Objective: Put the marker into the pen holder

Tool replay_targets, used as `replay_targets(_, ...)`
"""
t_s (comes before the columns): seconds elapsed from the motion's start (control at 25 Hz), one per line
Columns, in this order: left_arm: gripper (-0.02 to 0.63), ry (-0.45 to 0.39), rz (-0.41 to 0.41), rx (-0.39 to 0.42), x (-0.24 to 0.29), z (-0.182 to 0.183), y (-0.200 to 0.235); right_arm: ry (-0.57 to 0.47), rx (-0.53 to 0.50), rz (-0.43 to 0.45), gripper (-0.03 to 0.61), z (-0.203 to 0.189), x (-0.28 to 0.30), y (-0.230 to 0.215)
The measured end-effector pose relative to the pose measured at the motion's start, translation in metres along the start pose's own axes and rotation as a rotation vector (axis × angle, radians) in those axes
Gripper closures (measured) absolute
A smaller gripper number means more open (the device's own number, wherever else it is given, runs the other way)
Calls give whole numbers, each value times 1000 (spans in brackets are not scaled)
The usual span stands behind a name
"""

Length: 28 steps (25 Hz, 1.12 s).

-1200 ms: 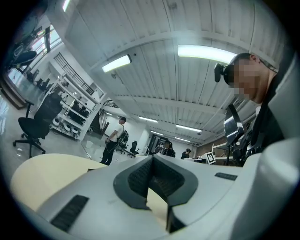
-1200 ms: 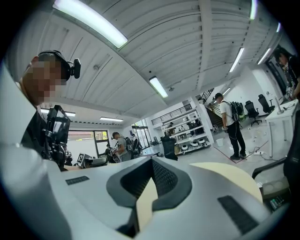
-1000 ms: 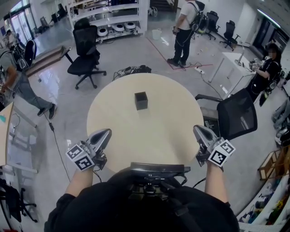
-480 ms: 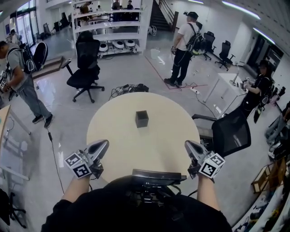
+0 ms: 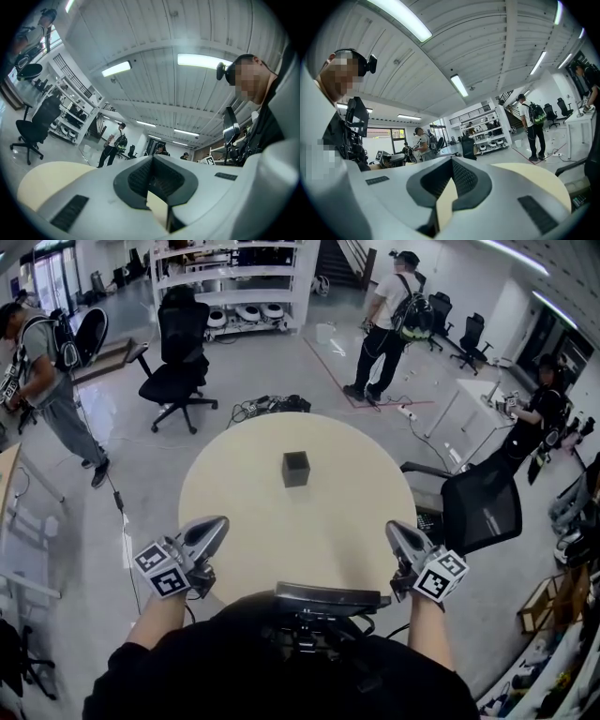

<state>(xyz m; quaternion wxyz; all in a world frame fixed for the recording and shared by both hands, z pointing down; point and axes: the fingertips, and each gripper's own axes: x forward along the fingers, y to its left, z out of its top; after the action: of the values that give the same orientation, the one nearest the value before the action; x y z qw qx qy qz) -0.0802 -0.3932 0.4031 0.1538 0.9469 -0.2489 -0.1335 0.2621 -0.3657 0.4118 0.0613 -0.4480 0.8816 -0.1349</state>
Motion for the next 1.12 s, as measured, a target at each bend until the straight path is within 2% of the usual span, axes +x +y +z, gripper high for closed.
replay_targets(1.12, 620, -9, 2, 7, -3, 3, -7, 13, -55, 12, 575, 4, -1, 5)
